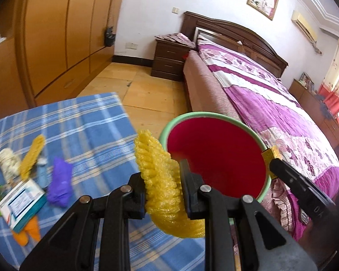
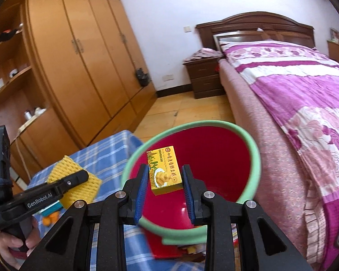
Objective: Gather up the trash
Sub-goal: 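Carry both items over the red bucket and open both tools to drop them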
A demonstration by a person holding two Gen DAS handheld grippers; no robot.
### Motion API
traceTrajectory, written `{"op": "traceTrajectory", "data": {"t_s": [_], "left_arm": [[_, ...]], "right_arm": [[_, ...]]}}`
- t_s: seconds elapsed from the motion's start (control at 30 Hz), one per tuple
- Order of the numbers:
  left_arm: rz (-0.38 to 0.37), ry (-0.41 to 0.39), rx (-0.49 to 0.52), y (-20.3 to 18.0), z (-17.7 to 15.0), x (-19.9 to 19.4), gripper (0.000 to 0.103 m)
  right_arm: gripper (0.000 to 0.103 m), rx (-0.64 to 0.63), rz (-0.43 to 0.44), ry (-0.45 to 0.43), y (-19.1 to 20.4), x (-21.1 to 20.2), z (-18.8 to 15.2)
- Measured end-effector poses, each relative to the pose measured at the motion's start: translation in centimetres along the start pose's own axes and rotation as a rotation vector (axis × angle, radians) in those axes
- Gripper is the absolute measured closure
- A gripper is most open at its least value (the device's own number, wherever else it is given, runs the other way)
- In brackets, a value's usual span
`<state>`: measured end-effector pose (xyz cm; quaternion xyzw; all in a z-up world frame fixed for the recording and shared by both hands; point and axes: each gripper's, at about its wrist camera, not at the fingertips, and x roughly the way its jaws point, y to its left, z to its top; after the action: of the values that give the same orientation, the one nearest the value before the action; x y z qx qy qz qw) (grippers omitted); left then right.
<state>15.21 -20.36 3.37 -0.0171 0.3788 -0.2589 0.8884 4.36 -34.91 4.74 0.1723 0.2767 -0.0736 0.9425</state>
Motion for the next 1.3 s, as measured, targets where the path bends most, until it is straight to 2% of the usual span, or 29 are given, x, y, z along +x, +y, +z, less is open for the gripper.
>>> {"op": "traceTrajectory", "data": {"t_s": [0.53, 0.83, 1.0, 1.07, 1.1, 1.13, 1.23, 1.3], "left_arm": [[0.006, 0.029, 0.098, -4.2, 1.4, 5.0, 0.078], [0.010, 0.073, 0.095, -4.6, 0.9, 6.1, 0.058], [0.022, 0.102, 0.071, -3.9, 0.3, 6.1, 0.055], [0.032, 0.102, 0.073, -3.7, 0.0, 5.9, 0.050], [0.037, 0.101, 0.075, -3.6, -0.1, 5.8, 0.048], [0.040, 0.100, 0.076, -3.5, -0.2, 5.6, 0.047], [0.044, 0.095, 0.075, -3.2, -0.4, 5.0, 0.046], [0.047, 0.091, 0.069, -2.9, -0.5, 4.6, 0.046]], "right_arm": [[0.072, 0.075, -0.061, 0.043, -4.7, 2.3, 0.6], [0.071, 0.094, -0.053, 0.049, -6.0, 2.9, 0.8], [0.071, 0.104, -0.046, 0.043, -6.1, 2.9, 0.7], [0.064, 0.105, -0.045, 0.046, -6.0, 3.0, 0.5], [0.054, 0.105, -0.044, 0.048, -5.9, 3.1, 0.5], [0.049, 0.106, -0.044, 0.051, -5.8, 3.1, 0.4], [0.046, 0.112, -0.037, 0.052, -5.6, 3.1, 0.2], [0.038, 0.112, -0.039, 0.050, -5.4, 3.0, 0.2]]}}
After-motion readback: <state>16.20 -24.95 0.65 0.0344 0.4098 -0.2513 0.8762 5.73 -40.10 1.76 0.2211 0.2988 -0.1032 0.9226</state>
